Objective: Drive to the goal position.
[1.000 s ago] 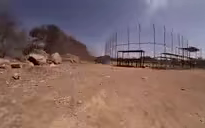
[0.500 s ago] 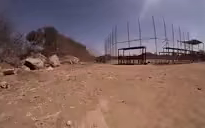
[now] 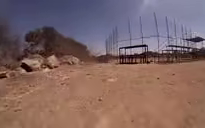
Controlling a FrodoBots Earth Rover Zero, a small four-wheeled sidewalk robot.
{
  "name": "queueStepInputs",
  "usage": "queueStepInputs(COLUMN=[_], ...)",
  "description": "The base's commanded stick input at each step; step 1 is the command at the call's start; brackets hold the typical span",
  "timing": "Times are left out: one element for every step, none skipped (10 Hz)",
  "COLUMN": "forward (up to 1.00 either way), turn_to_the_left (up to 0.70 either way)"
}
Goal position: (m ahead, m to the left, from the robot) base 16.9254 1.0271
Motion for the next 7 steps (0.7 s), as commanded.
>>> queueStepInputs(forward=[1.00,1.00,1.00,1.00,1.00,1.00,1.00], turn_to_the_left=[0.00,0.00,0.00,0.00,0.00,0.00,0.00])
